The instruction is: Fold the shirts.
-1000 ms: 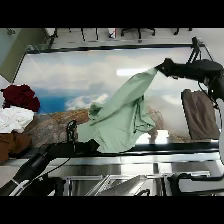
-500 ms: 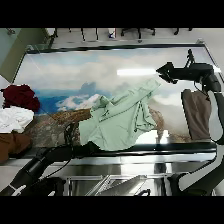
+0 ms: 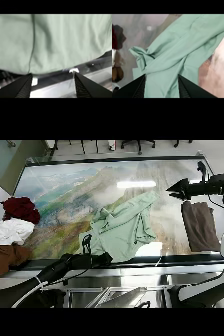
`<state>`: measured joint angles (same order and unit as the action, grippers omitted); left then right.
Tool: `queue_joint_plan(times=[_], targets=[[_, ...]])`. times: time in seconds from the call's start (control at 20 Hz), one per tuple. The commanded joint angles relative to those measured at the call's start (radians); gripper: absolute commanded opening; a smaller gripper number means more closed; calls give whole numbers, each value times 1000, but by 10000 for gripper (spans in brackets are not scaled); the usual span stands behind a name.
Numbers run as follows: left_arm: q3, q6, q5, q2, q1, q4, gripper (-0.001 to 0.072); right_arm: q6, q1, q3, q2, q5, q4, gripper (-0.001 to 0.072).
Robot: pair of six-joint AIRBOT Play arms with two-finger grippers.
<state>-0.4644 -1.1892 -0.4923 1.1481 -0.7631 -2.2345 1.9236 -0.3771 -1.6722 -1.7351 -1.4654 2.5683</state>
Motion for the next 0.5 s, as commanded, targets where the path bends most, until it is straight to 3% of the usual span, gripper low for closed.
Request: queue_joint_plan(times=[0.0, 0.05, 0.1, 0.25, 0.4, 0.45], targets=[[-68, -36, 22, 95, 23, 18, 298, 0, -5, 1, 4, -54, -14, 443], [-83, -63, 18, 104, 33, 18, 49, 0, -5, 1, 4, -54, -15, 443], [-95, -87, 7, 105, 41, 18, 14, 0, -5, 1, 4, -54, -19, 443], [-129, -100, -80, 64, 132, 154, 12, -4, -5, 7, 4, -57, -103, 443], [-196, -108, -260, 3, 378, 352, 12, -10, -5, 107, 11, -83, -124, 442], [-234, -153, -304, -14, 475, 387, 12, 1, -2, 173, 24, -76, -123, 442]])
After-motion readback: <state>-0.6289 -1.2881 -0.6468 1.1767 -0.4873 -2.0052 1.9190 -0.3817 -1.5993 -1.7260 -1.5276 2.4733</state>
